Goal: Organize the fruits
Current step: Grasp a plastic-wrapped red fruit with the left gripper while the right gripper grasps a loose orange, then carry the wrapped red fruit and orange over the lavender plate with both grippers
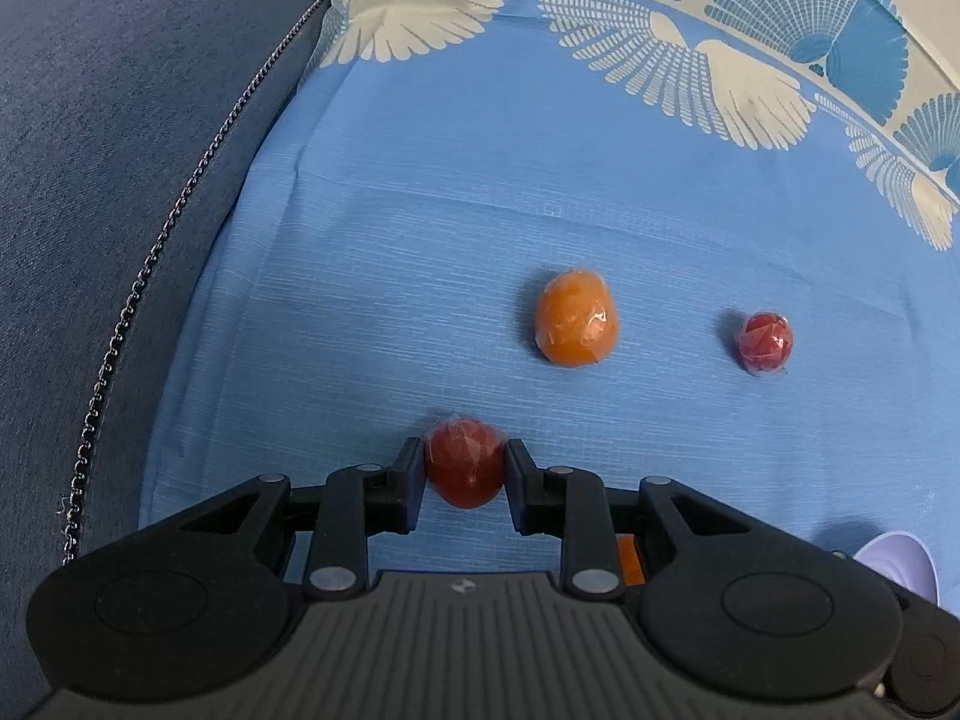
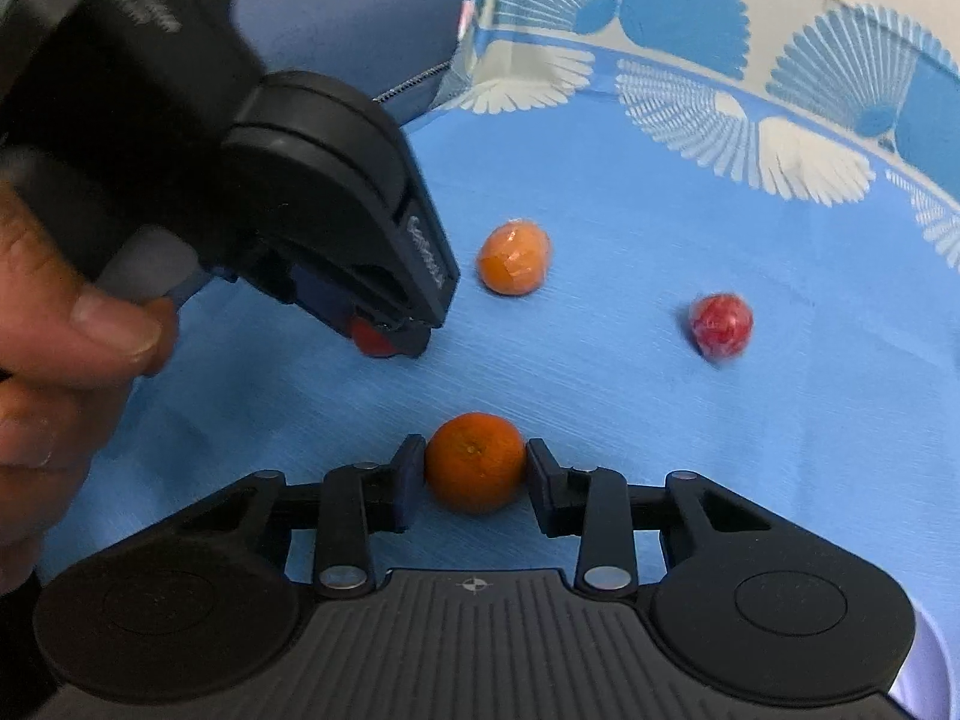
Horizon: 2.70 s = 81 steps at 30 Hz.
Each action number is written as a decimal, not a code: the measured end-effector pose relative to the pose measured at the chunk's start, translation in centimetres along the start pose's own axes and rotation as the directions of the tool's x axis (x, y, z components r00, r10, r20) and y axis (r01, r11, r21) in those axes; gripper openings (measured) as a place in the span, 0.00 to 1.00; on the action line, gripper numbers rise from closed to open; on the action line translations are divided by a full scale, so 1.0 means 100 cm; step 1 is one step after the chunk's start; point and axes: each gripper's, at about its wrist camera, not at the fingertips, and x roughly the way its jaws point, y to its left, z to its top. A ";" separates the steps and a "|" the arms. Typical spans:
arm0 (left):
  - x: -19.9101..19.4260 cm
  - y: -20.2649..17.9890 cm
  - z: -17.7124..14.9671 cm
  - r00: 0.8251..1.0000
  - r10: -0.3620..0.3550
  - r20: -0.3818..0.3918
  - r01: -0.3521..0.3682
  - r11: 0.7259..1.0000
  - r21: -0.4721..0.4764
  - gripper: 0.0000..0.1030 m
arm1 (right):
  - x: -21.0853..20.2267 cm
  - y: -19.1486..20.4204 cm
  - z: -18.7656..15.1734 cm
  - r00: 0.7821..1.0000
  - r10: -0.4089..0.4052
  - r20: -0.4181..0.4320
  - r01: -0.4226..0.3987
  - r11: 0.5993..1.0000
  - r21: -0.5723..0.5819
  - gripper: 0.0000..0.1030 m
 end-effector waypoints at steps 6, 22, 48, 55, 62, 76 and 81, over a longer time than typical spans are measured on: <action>-0.012 -0.001 -0.003 0.999 -0.012 0.044 0.012 1.000 -0.001 0.29 | -0.022 -0.008 0.003 0.999 -0.013 0.040 0.012 1.000 0.006 0.35; -0.103 -0.044 -0.047 0.923 -0.115 0.366 0.044 0.979 0.198 0.29 | -0.202 -0.080 -0.042 0.937 -0.211 0.280 0.169 0.971 0.166 0.35; -0.106 -0.120 -0.129 0.924 -0.228 0.306 0.050 0.867 0.496 0.29 | -0.212 -0.133 -0.096 0.933 -0.318 0.167 0.279 0.934 0.221 0.35; -0.097 -0.124 -0.129 0.931 -0.236 0.278 0.060 0.852 0.520 0.29 | -0.202 -0.117 -0.092 0.948 -0.278 0.156 0.258 0.956 0.139 0.35; -0.090 -0.132 -0.135 0.940 -0.252 0.232 0.081 0.821 0.565 0.29 | -0.196 -0.110 -0.093 0.956 -0.257 0.138 0.246 0.965 0.093 0.36; -0.082 -0.140 -0.146 0.950 -0.259 0.174 0.095 0.772 0.628 0.29 | -0.185 -0.096 -0.095 0.970 -0.220 0.100 0.220 0.975 0.007 0.36; -0.081 -0.142 -0.148 0.953 -0.255 0.165 0.094 0.764 0.639 0.29 | -0.183 -0.096 -0.095 0.971 -0.219 0.092 0.219 0.976 0.001 0.36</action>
